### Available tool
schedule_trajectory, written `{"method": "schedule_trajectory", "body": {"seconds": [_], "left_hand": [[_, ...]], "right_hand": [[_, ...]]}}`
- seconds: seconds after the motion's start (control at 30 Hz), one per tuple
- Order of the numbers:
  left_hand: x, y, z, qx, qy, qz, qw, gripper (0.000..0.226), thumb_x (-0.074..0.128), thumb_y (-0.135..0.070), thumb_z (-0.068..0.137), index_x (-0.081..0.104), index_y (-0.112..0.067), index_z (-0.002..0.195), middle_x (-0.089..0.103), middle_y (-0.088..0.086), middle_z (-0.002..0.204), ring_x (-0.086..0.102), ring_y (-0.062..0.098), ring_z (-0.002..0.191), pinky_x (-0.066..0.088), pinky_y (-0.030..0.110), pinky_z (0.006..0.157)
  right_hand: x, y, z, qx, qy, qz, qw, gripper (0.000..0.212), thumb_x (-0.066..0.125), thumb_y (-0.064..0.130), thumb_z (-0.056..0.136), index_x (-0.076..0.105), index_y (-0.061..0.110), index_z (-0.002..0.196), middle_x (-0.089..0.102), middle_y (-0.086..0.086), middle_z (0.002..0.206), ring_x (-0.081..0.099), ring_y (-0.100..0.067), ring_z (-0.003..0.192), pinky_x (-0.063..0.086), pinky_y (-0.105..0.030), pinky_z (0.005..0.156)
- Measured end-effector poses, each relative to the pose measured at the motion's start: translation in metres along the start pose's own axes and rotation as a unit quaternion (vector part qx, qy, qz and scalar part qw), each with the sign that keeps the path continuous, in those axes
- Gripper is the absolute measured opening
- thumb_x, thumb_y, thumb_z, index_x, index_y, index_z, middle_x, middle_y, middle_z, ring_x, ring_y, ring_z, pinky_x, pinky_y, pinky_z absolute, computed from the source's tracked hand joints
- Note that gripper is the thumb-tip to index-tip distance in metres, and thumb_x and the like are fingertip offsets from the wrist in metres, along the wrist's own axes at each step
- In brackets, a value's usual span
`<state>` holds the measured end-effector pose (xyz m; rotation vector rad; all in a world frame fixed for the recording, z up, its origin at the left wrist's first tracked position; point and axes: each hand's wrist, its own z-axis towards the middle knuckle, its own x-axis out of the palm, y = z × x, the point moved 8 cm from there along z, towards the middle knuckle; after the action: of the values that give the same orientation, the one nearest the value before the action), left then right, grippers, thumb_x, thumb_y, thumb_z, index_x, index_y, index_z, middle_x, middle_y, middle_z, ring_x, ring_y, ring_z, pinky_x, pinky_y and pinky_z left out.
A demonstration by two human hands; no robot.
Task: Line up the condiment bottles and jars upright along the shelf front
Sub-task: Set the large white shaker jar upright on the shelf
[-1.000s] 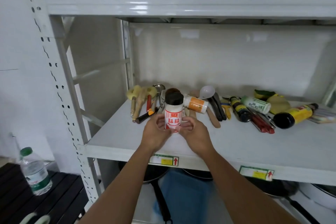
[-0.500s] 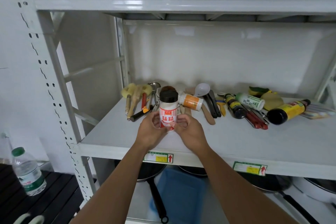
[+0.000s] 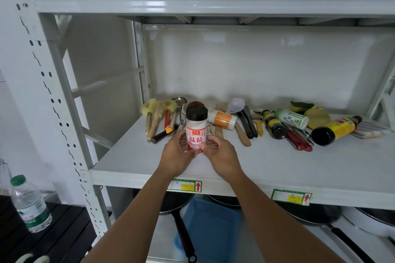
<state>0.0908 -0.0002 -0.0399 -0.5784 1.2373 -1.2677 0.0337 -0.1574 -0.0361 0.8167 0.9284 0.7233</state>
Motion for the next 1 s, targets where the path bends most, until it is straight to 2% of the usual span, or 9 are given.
{"method": "schedule_trajectory", "body": {"seconds": [0.07,0.17,0.27,0.37,0.47,0.57,0.67,0.73,1.0], "left_hand": [[0.0,0.0,0.0,0.001,-0.002,0.005,1.0,0.071,0.088,-0.025,0.079,0.053,-0.024,0.14,0.066,-0.01,0.129,0.062,0.006,0.113,0.044,0.01,0.085],[0.001,-0.002,0.0,0.008,-0.004,0.018,1.0,0.072,0.088,-0.028,0.079,0.052,-0.023,0.141,0.065,-0.011,0.13,0.061,0.008,0.116,0.045,0.014,0.09],[0.002,-0.007,-0.003,0.012,-0.007,0.039,0.999,0.07,0.087,-0.031,0.08,0.052,-0.023,0.14,0.062,-0.014,0.124,0.057,0.004,0.108,0.038,0.005,0.08],[0.002,-0.01,-0.006,0.006,-0.011,0.05,0.999,0.072,0.087,-0.032,0.079,0.051,-0.024,0.141,0.064,-0.008,0.131,0.056,0.004,0.109,0.036,0.004,0.077],[0.0,-0.011,-0.009,-0.001,-0.014,0.051,0.999,0.073,0.087,-0.03,0.079,0.051,-0.024,0.142,0.064,-0.005,0.134,0.06,0.009,0.114,0.038,0.007,0.079],[0.0,-0.014,-0.012,-0.005,-0.015,0.06,0.998,0.073,0.087,-0.029,0.08,0.05,-0.023,0.142,0.064,-0.005,0.135,0.06,0.009,0.115,0.04,0.009,0.082],[0.0,-0.014,-0.012,-0.008,-0.015,0.062,0.998,0.074,0.088,-0.03,0.079,0.05,-0.024,0.142,0.065,-0.004,0.135,0.061,0.012,0.118,0.043,0.018,0.09],[0.0,-0.014,-0.012,-0.007,-0.015,0.066,0.998,0.074,0.087,-0.03,0.079,0.05,-0.024,0.142,0.065,-0.005,0.135,0.059,0.008,0.113,0.042,0.017,0.089],[0.0,-0.009,-0.008,-0.001,-0.017,0.065,0.998,0.074,0.089,-0.033,0.076,0.053,-0.025,0.14,0.066,-0.008,0.13,0.062,0.01,0.114,0.049,0.025,0.095]], "right_hand": [[0.0,0.0,0.001,0.0,0.0,-0.002,1.0,0.043,0.07,0.034,0.099,0.066,0.019,0.139,0.073,0.003,0.129,0.063,-0.001,0.099,0.047,-0.014,0.088],[0.0,0.0,0.0,0.001,-0.001,0.002,1.0,0.043,0.071,0.033,0.099,0.066,0.018,0.139,0.073,0.002,0.129,0.065,-0.007,0.105,0.048,-0.02,0.093],[0.0,0.0,0.0,0.002,-0.003,-0.006,1.0,0.043,0.071,0.034,0.099,0.066,0.017,0.138,0.073,0.002,0.127,0.065,-0.008,0.105,0.048,-0.019,0.089],[0.0,0.001,-0.002,0.002,-0.004,-0.01,1.0,0.042,0.072,0.035,0.098,0.068,0.018,0.136,0.074,0.002,0.125,0.065,-0.006,0.101,0.048,-0.019,0.089],[0.0,0.002,-0.003,0.0,-0.002,-0.014,1.0,0.042,0.072,0.034,0.098,0.069,0.019,0.137,0.074,0.002,0.124,0.066,-0.008,0.104,0.052,-0.025,0.094],[-0.001,0.004,-0.005,-0.002,-0.001,-0.017,1.0,0.042,0.074,0.032,0.097,0.069,0.019,0.136,0.075,0.003,0.123,0.067,-0.008,0.104,0.05,-0.019,0.088],[-0.001,0.002,-0.004,0.0,-0.002,-0.009,1.0,0.042,0.076,0.032,0.095,0.071,0.02,0.135,0.076,0.003,0.119,0.069,-0.01,0.104,0.056,-0.031,0.096],[0.0,-0.001,-0.003,0.001,-0.003,-0.005,1.0,0.041,0.077,0.032,0.094,0.072,0.021,0.132,0.077,0.004,0.116,0.07,-0.009,0.103,0.057,-0.035,0.097],[0.002,-0.001,-0.003,-0.001,0.0,0.01,1.0,0.034,0.071,0.029,0.098,0.072,0.019,0.131,0.076,0.004,0.116,0.068,-0.007,0.101,0.054,-0.026,0.09]]}}
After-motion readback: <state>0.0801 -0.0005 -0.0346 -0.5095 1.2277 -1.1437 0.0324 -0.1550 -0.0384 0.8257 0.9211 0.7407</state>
